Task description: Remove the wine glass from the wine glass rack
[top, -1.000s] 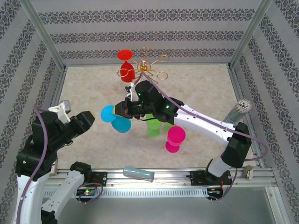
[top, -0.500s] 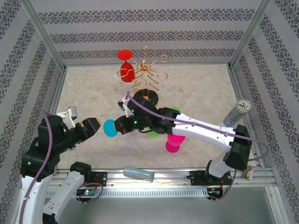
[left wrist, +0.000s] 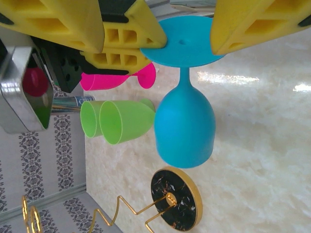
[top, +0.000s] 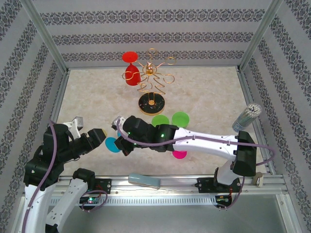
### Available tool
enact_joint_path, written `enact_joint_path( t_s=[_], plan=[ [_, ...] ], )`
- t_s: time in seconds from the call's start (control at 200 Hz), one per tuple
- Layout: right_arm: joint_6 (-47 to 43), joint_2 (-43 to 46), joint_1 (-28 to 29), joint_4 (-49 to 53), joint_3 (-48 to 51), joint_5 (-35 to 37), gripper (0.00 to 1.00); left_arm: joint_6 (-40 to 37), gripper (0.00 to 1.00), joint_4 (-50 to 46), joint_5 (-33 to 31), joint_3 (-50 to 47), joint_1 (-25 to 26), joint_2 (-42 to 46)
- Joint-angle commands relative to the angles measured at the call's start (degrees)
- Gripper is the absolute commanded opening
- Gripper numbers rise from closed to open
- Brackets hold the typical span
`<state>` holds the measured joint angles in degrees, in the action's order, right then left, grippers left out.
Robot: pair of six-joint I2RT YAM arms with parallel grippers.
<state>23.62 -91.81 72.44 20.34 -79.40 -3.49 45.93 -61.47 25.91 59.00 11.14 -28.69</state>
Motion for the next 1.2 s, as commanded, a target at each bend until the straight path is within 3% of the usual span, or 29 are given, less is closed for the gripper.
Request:
enact_joint_path(
  t_s=[0.0,0.555,1.194],
  plan=[
    [-7.7,-0.1,2.5,-1.9,1.4,8.6,0.00,0.8,0.60,-2.7,1.6,-0.4,-0.6,1.1],
    [-20.7,2.4,10.9,-14.3,9.9,29.9,0.00,1.8,0.60,-5.9,4.8,-3.6,-0.6,3.8],
    [-31.0,6.3,15.6,-30.0,19.7,42.3,0.00,8.1,0.60,2.4,11.0,-7.0,-0.6,4.5]
  ],
)
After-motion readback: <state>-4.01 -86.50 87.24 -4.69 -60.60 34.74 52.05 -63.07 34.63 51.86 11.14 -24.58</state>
